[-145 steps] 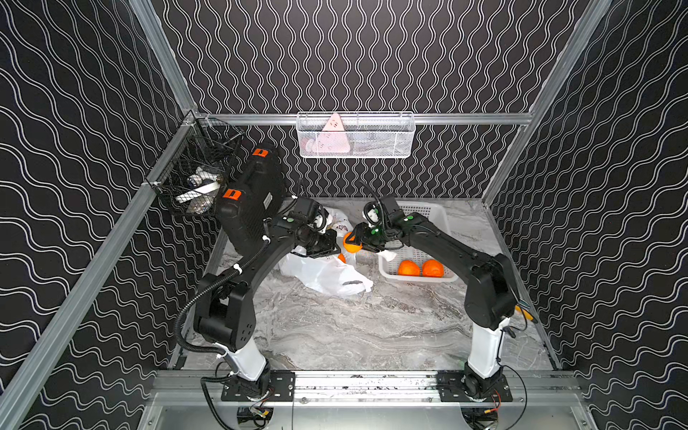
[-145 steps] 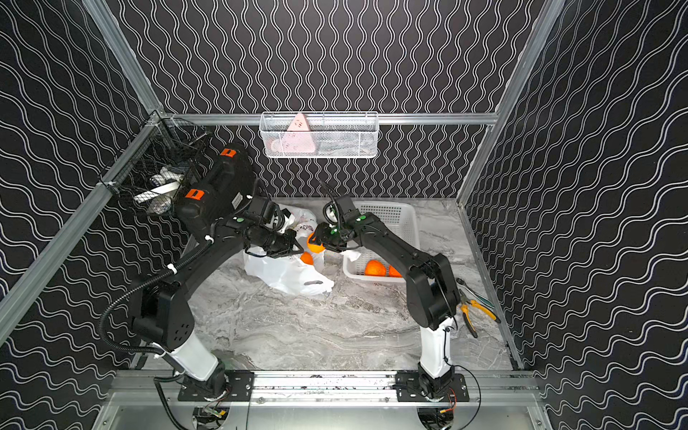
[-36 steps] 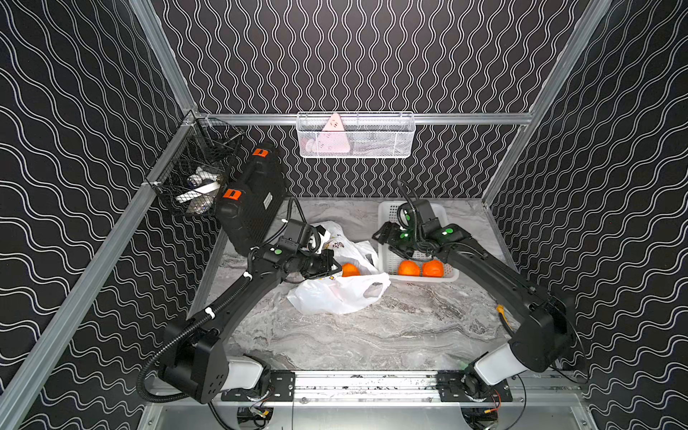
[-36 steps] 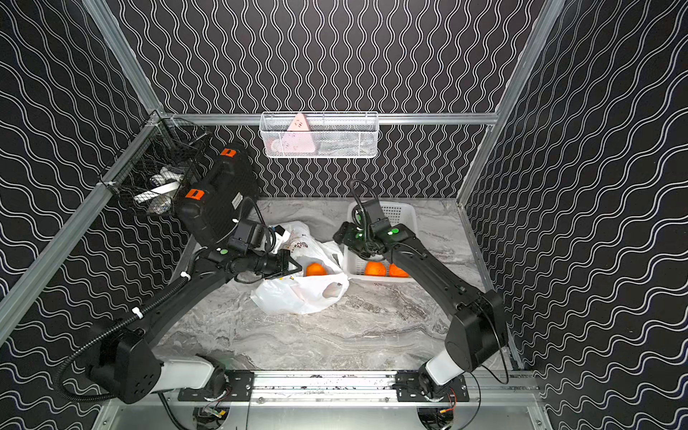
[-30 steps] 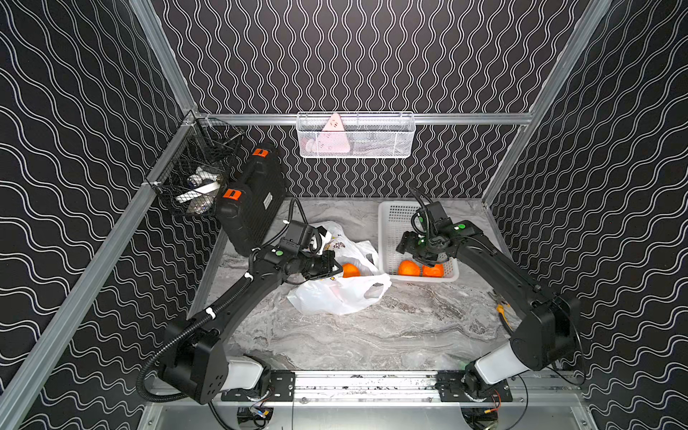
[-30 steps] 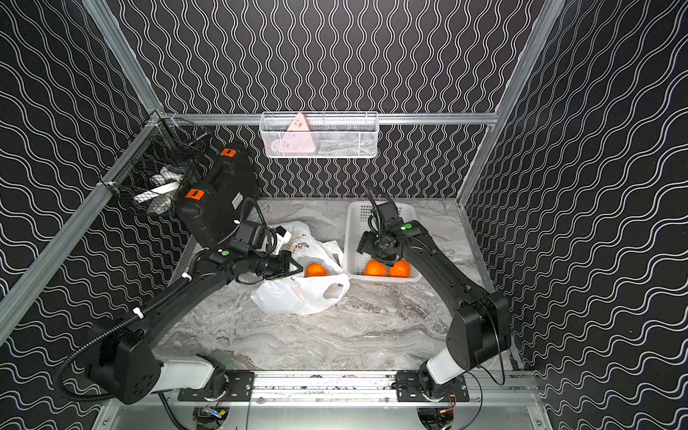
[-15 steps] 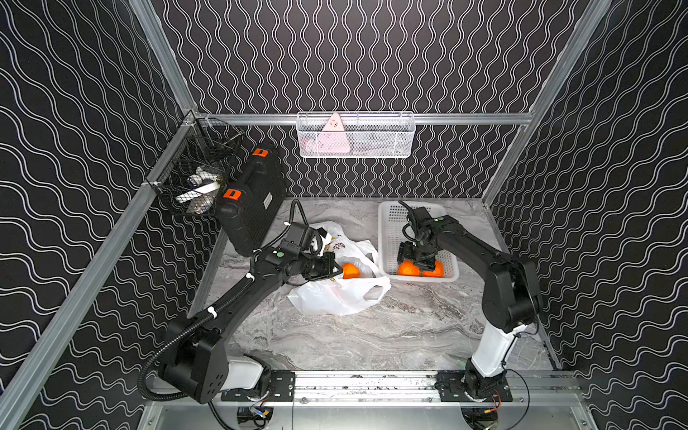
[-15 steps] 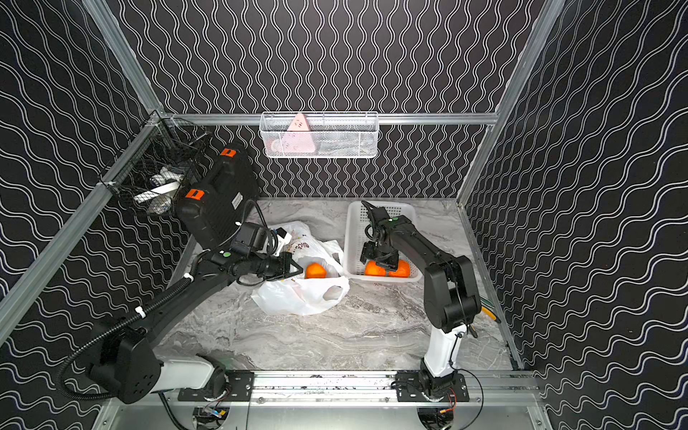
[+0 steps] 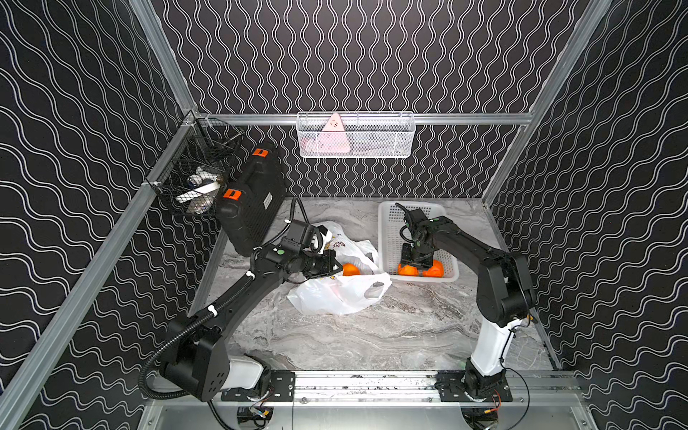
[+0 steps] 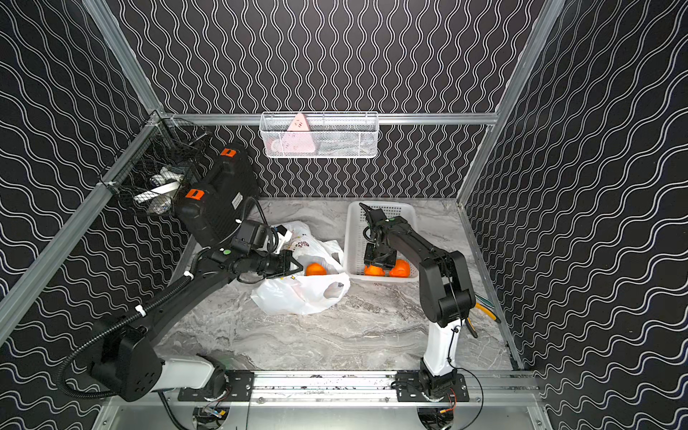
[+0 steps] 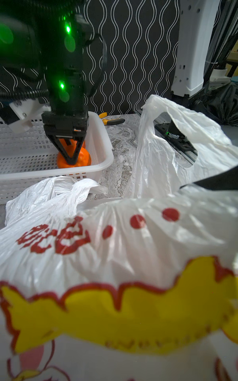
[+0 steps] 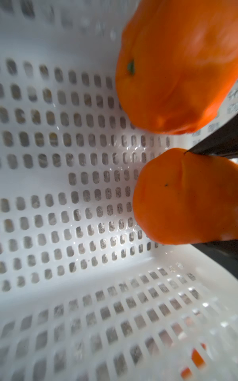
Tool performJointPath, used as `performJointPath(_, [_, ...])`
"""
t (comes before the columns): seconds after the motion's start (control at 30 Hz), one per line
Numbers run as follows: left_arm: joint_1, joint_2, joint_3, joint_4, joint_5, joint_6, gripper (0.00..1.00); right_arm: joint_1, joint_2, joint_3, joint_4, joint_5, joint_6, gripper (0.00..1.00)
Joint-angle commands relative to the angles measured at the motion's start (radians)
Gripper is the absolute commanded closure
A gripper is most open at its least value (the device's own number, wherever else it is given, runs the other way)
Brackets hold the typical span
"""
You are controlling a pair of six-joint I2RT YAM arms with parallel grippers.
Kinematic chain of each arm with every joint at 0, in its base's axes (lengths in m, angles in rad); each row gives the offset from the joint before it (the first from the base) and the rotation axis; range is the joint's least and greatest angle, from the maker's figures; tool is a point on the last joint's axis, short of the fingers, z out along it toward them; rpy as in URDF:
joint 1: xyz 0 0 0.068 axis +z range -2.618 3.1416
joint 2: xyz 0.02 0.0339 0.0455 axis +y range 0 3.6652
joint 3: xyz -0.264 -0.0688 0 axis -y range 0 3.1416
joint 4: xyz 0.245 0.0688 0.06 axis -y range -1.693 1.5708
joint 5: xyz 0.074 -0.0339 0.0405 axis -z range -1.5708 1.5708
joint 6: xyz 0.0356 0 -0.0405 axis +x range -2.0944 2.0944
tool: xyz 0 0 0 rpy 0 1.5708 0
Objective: Place the oranges into plastic bags & tie knots
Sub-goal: Pick up the orange from the basket, then place the orange in the plastic bag.
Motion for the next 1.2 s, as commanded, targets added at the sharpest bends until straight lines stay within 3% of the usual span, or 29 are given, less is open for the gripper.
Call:
performJointPath(0.0, [0.0, 0.004, 0.015, -0.005, -0.009, 0.021, 1.0, -0.002, -0.103, 0.029, -0.048, 0.008, -0.008, 0.52])
performJointPath(0.17, [0.0, 0.003, 0.009, 0.014, -0.008, 0.012, 1.0, 0.002, -0.247, -0.018, 0.07, -0.254, 0.076, 0.53])
performJointPath(0.33, [0.0, 0.006, 0.013, 0.022, -0.009, 0.014, 1.0, 0.083, -0.244, -0.088, 0.243, -0.435, 0.239, 0.53])
performJointPath(0.57, [0.0, -0.007, 0.025, 0.023, -0.002, 0.014, 1.0, 0.314, -0.103, -0.038, 0.456, -0.51, 0.452, 0.53])
performJointPath(0.6, [0.0, -0.012, 0.025, 0.026, -0.001, 0.013, 1.0, 0.339, -0.071, -0.027, 0.48, -0.525, 0.479, 0.5])
performJointPath(0.73, [0.001, -0.016, 0.025, 0.025, -0.002, 0.014, 1.0, 0.377, -0.004, -0.006, 0.479, -0.556, 0.509, 0.21])
performJointPath(0.9, [0.003, -0.022, 0.009, 0.034, -0.004, 0.01, 1.0, 0.332, -0.072, -0.058, 0.418, -0.523, 0.477, 0.09])
performJointPath(1.03, [0.002, -0.011, -0.003, 0.04, -0.005, 0.011, 1.0, 0.299, -0.129, -0.09, 0.408, -0.518, 0.474, 0.09])
performJointPath(1.17, [0.002, -0.001, -0.014, 0.043, -0.012, 0.014, 1.0, 0.271, -0.151, -0.103, 0.398, -0.538, 0.475, 0.19])
